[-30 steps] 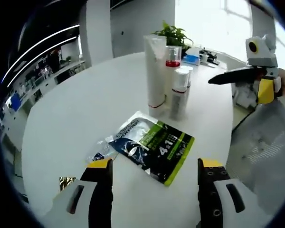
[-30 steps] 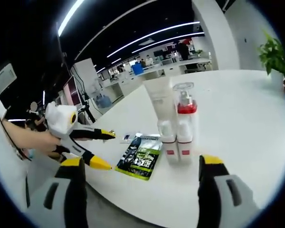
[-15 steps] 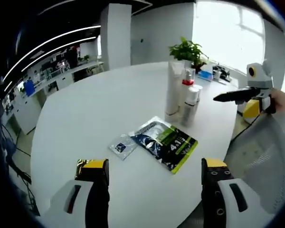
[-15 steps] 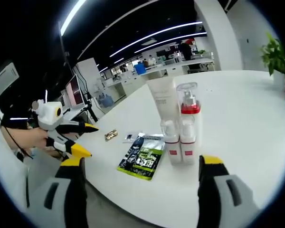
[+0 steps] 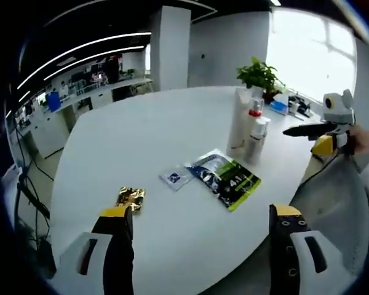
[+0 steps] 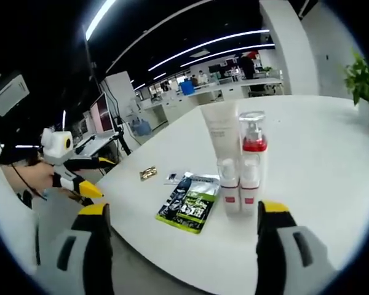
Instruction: Arrange the skincare products in the storage area until every visible bottle or jar stands upright without overlapping.
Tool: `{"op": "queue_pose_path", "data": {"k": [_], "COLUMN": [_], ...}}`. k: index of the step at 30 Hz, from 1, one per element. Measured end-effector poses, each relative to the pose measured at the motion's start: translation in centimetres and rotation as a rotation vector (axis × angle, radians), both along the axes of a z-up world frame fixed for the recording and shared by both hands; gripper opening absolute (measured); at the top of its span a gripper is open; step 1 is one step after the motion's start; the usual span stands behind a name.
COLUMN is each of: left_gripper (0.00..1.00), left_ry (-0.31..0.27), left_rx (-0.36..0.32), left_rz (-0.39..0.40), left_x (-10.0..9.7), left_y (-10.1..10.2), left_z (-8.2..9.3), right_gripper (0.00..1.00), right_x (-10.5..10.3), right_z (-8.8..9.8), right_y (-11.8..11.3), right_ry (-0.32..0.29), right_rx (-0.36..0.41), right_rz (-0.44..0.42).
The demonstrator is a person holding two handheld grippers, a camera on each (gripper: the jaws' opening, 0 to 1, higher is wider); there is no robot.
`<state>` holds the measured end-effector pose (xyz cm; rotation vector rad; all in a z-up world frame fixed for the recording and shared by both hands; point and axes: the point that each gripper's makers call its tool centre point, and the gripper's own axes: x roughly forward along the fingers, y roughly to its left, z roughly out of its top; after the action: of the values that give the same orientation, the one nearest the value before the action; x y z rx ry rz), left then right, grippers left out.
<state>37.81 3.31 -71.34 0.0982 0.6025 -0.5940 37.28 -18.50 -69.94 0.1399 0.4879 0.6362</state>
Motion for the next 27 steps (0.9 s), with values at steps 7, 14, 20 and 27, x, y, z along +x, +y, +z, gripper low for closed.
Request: {"op": "queue_pose_path", "data": {"k": [7,14,20,27], "left_gripper": [0.96,0.97,0.97,0.97], "left_ry": [-0.011,-0.012,-0.029,-0.036], "left_rx": [-0.059,-0.048,-0.063,-0.018], "left_rz": [0.098,0.135,0.175,0.156], "left_x": [-1.5,-2.9,-2.2,-2.4], "left_y": [1.5,2.0,2.5,2.3], "left_z": [1.7,1.4,1.3,0.7], "right_gripper": [0.99,0.99,1.0,0.99], "right_x": [-1.3,-1.0,-0.8,-1.1], "right_z": [1.2,0.4,0.4,-0.1], "right_y": [1.2,1.4,0.6,1.6], "right_ry": [-0.025,-0.025,-0.037,-0.031], "right_rx": [0.029,0.006,-0.017,-0.027], "right_rz": [-0.022,0.005,0.008,0.039]}}
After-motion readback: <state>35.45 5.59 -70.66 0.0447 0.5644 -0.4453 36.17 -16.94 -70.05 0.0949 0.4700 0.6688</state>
